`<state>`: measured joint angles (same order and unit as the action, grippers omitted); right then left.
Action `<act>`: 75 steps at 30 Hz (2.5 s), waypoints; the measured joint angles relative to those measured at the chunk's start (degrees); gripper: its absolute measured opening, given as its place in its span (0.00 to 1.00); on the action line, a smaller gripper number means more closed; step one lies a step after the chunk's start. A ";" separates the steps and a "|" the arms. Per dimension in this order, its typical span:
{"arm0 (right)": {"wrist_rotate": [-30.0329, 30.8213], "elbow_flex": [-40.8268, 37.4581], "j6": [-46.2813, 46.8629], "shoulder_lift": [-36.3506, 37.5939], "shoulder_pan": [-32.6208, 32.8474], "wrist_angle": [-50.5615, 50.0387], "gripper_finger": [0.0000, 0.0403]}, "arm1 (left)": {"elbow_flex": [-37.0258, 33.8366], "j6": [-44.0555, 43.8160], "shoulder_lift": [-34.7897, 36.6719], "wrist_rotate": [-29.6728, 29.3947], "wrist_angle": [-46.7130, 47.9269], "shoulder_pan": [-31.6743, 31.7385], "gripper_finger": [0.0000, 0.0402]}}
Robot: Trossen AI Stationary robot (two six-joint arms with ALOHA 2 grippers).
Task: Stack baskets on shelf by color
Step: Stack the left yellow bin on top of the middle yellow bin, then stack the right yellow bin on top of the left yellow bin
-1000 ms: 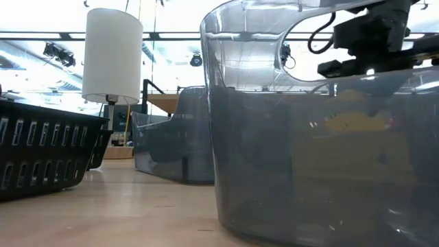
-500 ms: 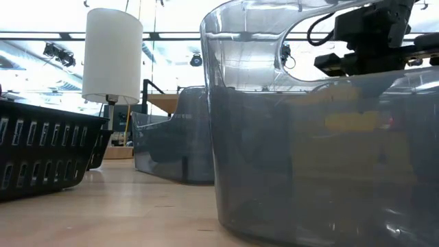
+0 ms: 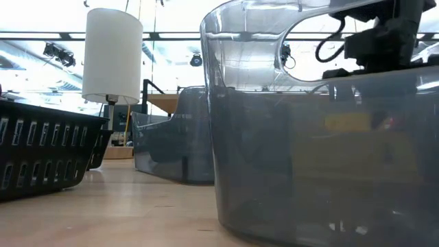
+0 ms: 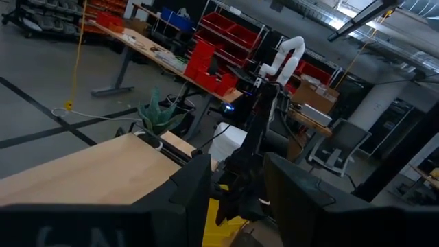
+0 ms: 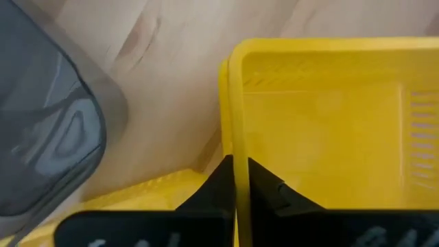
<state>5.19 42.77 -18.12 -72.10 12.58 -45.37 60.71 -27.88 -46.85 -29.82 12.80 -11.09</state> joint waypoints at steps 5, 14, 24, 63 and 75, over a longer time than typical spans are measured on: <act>-1.76 -0.48 0.84 0.00 0.02 0.09 0.11 | 0.00 -0.10 0.00 2.42 -0.02 -0.04 0.35; -1.40 3.20 1.43 -0.02 0.02 -2.08 0.30 | 0.00 -0.09 0.00 3.79 -0.04 -0.02 0.35; -1.31 10.97 29.53 -0.02 -0.57 -9.58 0.33 | 0.00 -0.07 0.00 4.21 -0.02 -0.02 0.35; -3.22 -1.16 80.05 0.02 3.58 -5.66 0.50 | 0.00 0.11 -0.02 4.19 0.35 -0.02 0.35; -4.62 -5.58 82.17 0.02 3.63 -1.83 0.39 | 0.00 0.70 -0.02 4.19 0.35 -0.01 0.35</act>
<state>0.57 37.19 64.05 -72.07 16.21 -47.20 60.71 -27.18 -46.87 -25.63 13.15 -11.10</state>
